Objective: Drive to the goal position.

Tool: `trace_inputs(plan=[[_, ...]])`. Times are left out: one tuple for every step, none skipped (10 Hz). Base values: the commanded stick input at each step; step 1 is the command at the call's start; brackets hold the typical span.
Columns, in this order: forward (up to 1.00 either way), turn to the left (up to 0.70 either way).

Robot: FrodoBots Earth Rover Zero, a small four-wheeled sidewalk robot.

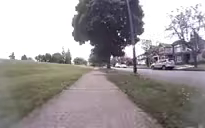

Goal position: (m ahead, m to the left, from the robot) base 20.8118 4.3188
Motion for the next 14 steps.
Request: trace_inputs(plan=[[0.70, 0.00], [0.70, 0.00], [0.70, 0.00], [0.70, 0.00], [0.70, 0.00], [0.70, 0.00], [0.70, 0.00], [0.70, 0.00], [0.70, 0.00], [0.70, 0.00], [0.70, 0.00], [0.70, 0.00], [0.70, 0.00], [0.70, 0.00]])
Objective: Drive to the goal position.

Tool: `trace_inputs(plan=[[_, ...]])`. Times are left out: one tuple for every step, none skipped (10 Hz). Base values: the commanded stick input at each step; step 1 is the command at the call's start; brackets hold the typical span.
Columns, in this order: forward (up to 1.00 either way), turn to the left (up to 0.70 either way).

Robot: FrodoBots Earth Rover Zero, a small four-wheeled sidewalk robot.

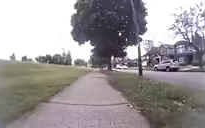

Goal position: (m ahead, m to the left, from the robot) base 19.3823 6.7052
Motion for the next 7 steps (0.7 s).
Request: trace_inputs(plan=[[0.70, 0.00], [0.70, 0.07], [0.70, 0.35], [0.70, 0.35], [0.70, 0.35], [0.70, 0.35], [0.70, 0.35]])
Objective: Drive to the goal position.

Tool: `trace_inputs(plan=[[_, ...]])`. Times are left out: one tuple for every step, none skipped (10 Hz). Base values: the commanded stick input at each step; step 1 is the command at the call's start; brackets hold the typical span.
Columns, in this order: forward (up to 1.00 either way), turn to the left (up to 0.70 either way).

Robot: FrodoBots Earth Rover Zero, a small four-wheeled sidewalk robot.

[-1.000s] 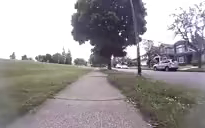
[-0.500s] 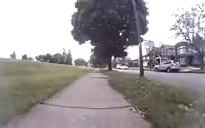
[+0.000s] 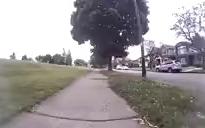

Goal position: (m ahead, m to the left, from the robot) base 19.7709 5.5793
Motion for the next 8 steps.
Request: trace_inputs(plan=[[0.70, 0.03], [0.70, 0.00], [0.70, 0.00], [0.70, 0.00], [0.70, 0.00], [0.70, 0.00], [0.70, 0.00], [0.70, 0.00]])
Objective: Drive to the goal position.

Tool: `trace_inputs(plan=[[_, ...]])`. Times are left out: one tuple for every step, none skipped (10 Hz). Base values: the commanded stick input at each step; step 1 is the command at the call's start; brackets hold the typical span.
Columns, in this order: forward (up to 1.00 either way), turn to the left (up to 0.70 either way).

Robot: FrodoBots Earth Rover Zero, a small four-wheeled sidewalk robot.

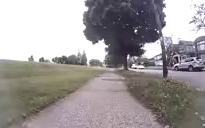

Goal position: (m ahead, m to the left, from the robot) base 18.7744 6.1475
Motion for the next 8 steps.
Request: trace_inputs(plan=[[0.70, 0.00], [0.70, 0.00], [0.70, 0.00], [0.70, 0.00], [0.70, 0.00], [0.70, 0.00], [0.70, 0.00], [0.70, 0.00]])
